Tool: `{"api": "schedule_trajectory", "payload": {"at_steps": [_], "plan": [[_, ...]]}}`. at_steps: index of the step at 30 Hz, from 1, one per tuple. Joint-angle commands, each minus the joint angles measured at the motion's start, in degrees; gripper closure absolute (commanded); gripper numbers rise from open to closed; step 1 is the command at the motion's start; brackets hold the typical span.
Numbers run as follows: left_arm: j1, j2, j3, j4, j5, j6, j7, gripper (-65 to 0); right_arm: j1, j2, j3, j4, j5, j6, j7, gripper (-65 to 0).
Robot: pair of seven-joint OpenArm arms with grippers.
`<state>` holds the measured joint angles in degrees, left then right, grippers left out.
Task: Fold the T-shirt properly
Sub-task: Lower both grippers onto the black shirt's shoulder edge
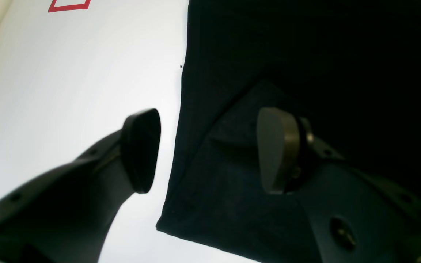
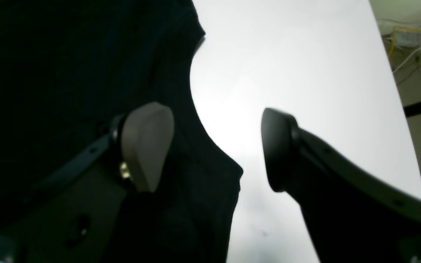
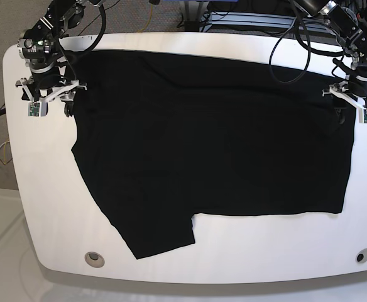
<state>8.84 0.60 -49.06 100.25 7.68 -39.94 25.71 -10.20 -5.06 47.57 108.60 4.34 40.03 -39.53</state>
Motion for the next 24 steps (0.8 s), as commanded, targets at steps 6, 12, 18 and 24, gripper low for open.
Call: {"api": "schedule_trajectory", "payload": {"at_steps": [6,12,18,24], "plan": [[-1.12,-0.6,2.13,0.1,-1.5,-0.06,-2.85,-39.9,0.43,4.95,-7.33,-0.97,2.15,-0.03,0.22,-40.8],[-1.46,-0.65,2.15,-1.01,-1.22,-0.06,-2.91,-39.9,0.83,6.07,-9.76,-1.26,2.28,-0.03,-0.03,-40.8],[-1.68,-0.76,1.69,-1.74,-0.73,-0.06,-2.78,-39.9,2.32,7.48,-13.15,-1.44,1.97,-0.03,-0.33,-40.5],[-1.63,-0.83,1.76,-1.78,-0.71,-0.06,-2.77,-39.7,3.38,8.72,-15.28,-2.36,2.11,-0.03,-0.84,-40.5]]}}
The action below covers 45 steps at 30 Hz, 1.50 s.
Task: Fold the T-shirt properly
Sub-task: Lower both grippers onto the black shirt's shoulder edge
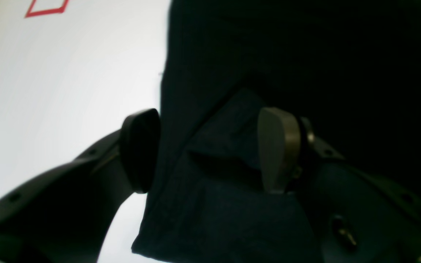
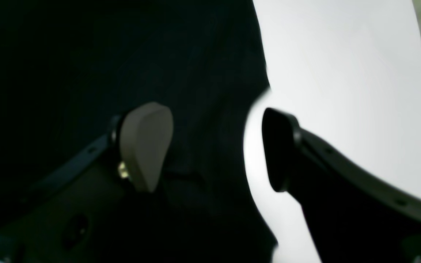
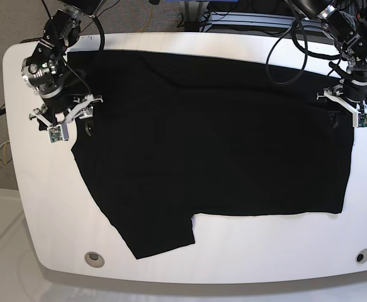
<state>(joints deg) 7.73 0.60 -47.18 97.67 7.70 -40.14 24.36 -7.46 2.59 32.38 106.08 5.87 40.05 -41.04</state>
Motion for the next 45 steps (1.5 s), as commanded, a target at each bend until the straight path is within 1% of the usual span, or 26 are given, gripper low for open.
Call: {"api": "schedule_trajectory", "payload": {"at_steps": [1,3,11,15,23,27,31,35,37,39,45], "plan": [[-0.53,-0.82,-0.12,0.78,-0.73,0.14,-1.4,-39.7,0.83,1.28,-0.34,-0.04,0.65,-0.05,0.61,-40.5],[-0.8,-1.0,-0.59,0.89,-1.33,0.14,-1.63,-39.9,1.28,1.88,-1.82,-0.23,0.43,-0.05,1.14,-40.8],[-0.69,-1.07,-0.89,0.98,-1.33,0.14,-1.61,-39.7,0.92,2.47,-2.55,0.09,0.43,-0.05,1.28,-40.6],[-0.58,-0.83,-0.68,1.22,-1.64,0.14,-1.39,-39.6,0.07,1.52,-1.57,0.51,0.5,-0.05,1.07,-40.6],[-0.73,-0.87,-0.93,1.05,-1.83,0.14,-1.83,-39.7,-0.56,1.03,-0.63,-0.31,0.82,-0.05,1.38,-40.6],[-1.55,-0.92,-0.85,1.17,-1.85,0.14,-2.27,-39.2,0.29,1.17,-0.73,-4.02,-0.15,-0.05,2.33,-40.7],[-2.71,-1.47,-0.62,0.72,-1.89,0.14,-0.79,-39.3,2.49,1.85,-0.74,-7.5,-0.27,-0.05,2.37,-40.6],[-4.39,-2.54,-0.33,-0.42,-1.81,0.14,1.15,-39.5,6.06,3.26,-0.47,-12.1,-0.31,-2.56,2.31,-40.5],[-5.89,-3.73,-0.25,-1.84,-1.53,0.14,2.41,-39.5,9.93,5.04,-0.41,-16.45,-0.36,-5.36,1.59,-40.5],[-6.5,-4.1,-0.13,-2.7,-1.54,0.14,2.68,-39.4,10.96,5.58,-0.36,-17.89,-0.26,-5.6,1.54,-40.4],[-7.55,-4.35,-0.13,-4.31,-1.4,0.29,2.75,-39.1,12.7,5.74,-0.29,-19.15,0.01,-4.71,1.16,-40.5]]}}
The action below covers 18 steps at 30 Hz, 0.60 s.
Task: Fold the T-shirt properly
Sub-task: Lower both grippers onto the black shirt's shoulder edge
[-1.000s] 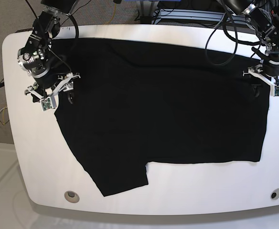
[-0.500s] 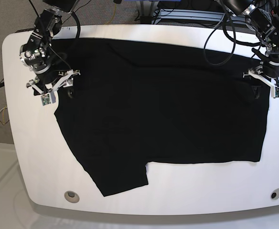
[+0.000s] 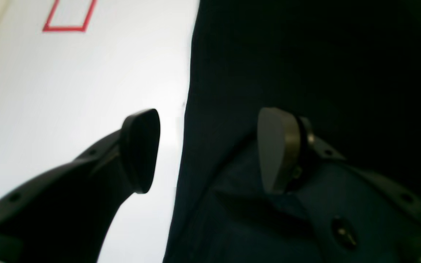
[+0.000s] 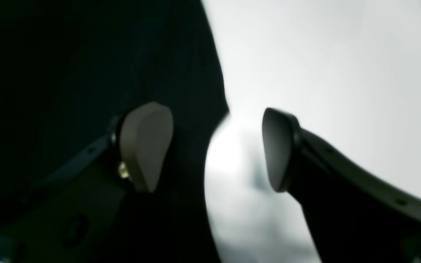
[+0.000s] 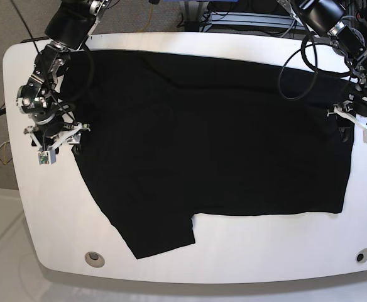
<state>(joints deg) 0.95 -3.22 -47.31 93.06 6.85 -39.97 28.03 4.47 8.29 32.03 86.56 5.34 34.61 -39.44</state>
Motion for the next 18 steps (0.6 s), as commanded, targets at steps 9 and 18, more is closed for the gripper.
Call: {"api": "schedule_trajectory", "payload": {"at_steps": [9,18], "plan": [[1.35,0.55,-0.05,1.17,-0.55,0.33,-2.59,-37.9,1.45,1.86,0.17,-3.15,0.44,4.56,-1.64,-40.8],[3.13,0.84,-0.18,2.11,-0.53,0.19,-3.53,-39.0,3.52,5.61,0.36,-11.63,1.08,5.39,-2.94,-40.7]]}}
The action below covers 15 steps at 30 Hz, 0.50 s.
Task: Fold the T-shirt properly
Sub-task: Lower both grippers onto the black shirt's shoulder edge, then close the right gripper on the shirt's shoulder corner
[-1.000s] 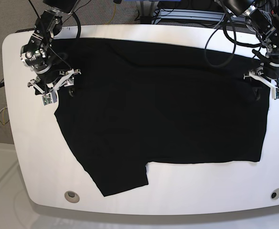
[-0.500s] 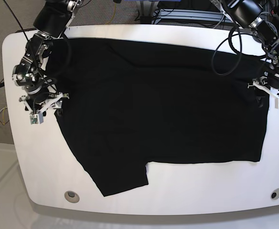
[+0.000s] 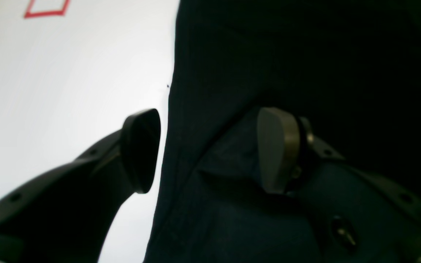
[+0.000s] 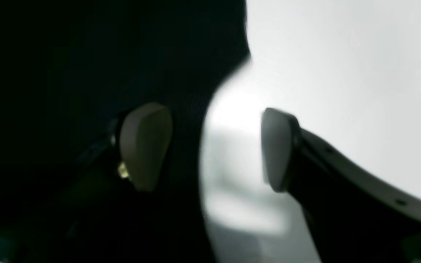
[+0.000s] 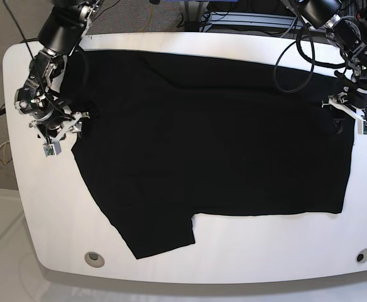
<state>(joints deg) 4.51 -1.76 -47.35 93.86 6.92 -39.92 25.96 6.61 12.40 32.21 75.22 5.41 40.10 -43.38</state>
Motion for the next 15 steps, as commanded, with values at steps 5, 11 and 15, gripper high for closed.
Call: {"api": "schedule_trajectory", "payload": {"at_steps": [5,11,15], "plan": [[-0.62,-0.76,-0.02,1.13,-0.69,0.09,-1.56,-38.8,1.92,2.39,0.11,-0.57,1.7,-0.1,0.23,-40.9],[-1.3,-1.1,-0.03,0.87,-0.98,0.25,-1.36,-39.1,0.81,2.58,0.11,4.58,2.99,-0.1,-0.8,-41.2],[-1.56,-1.44,0.03,0.76,-0.97,0.3,-1.43,-39.2,0.39,2.15,0.13,6.41,3.21,-0.1,-0.06,-41.1]]}}
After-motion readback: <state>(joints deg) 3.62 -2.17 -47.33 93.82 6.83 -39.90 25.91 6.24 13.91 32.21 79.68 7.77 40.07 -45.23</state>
